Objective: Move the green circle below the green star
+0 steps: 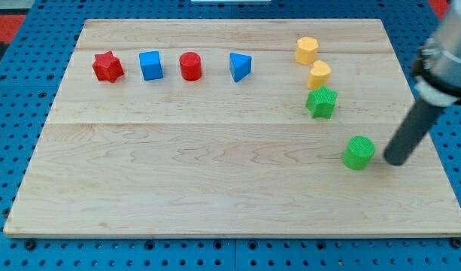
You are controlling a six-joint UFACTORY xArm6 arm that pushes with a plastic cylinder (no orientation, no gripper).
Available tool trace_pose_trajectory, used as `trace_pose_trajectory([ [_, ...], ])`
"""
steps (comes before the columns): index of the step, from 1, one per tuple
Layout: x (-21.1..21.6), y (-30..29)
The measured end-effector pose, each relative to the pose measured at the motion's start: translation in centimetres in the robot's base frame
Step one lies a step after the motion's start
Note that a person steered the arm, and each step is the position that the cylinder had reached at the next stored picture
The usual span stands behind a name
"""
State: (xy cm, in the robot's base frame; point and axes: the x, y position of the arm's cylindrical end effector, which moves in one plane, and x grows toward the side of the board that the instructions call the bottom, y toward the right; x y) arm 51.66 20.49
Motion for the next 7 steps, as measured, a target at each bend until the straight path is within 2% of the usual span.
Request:
trace_pose_trajectory([
  [1, -0.3, -5.5],
  [2, 2.0, -5.6],
  [3, 3.8, -8.5],
  [5, 0.9, -8.0],
  [6, 2.2, -11.2],
  [7, 0.5, -13.4],
])
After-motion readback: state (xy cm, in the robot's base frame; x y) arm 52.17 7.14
